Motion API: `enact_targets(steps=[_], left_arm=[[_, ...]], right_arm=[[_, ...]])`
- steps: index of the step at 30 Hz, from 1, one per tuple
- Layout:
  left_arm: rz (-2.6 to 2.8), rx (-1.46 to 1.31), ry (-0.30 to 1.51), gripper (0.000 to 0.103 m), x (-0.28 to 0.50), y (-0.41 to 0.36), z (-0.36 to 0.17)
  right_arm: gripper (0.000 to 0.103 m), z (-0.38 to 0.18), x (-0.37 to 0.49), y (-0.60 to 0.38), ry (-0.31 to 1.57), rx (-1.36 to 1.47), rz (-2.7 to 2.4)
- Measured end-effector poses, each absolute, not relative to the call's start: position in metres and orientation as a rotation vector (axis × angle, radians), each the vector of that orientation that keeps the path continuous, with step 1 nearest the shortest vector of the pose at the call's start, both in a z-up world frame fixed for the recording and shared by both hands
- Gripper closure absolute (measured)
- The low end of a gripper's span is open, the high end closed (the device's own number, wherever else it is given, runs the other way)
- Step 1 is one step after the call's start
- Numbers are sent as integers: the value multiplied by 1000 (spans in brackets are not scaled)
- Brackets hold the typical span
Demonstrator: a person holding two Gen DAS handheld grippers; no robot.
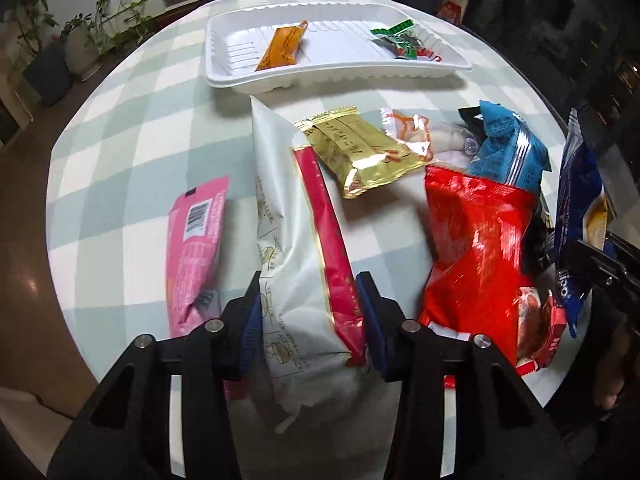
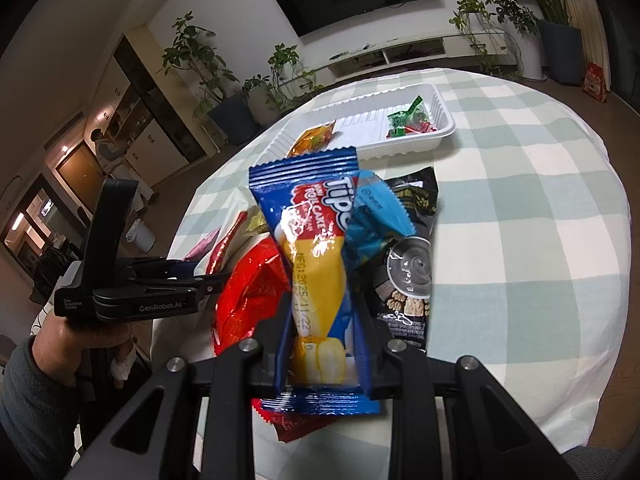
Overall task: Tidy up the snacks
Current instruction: 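Grasp the white-and-red bread bag with the left gripper while the right gripper grasps the blue Tipo cake, then carry both packs over the white tray and open both grippers to release them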
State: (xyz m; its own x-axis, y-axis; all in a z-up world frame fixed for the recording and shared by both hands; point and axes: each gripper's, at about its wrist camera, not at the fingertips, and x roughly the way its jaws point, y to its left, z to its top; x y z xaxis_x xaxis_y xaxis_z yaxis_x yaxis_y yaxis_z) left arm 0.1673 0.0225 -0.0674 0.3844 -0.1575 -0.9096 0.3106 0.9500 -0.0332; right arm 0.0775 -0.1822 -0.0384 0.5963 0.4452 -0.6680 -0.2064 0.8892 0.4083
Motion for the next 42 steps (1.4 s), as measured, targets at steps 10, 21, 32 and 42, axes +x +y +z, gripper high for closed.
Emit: enact_targets(steps=[10,21,32,42], left_arm=[[-342,73,1103,71,160,32,-59],[-399,-192,998,71,140,80,-24],[-441,-276,849,71,176,115,50],[-432,-222,880,71,295,98,74]], right_arm=[[74,-34,75,-187,820,326,386],[74,-28,77,-206,766,446,394],[74,4,106,-243,746,462,272],[74,67,220,-265,766,385,213]])
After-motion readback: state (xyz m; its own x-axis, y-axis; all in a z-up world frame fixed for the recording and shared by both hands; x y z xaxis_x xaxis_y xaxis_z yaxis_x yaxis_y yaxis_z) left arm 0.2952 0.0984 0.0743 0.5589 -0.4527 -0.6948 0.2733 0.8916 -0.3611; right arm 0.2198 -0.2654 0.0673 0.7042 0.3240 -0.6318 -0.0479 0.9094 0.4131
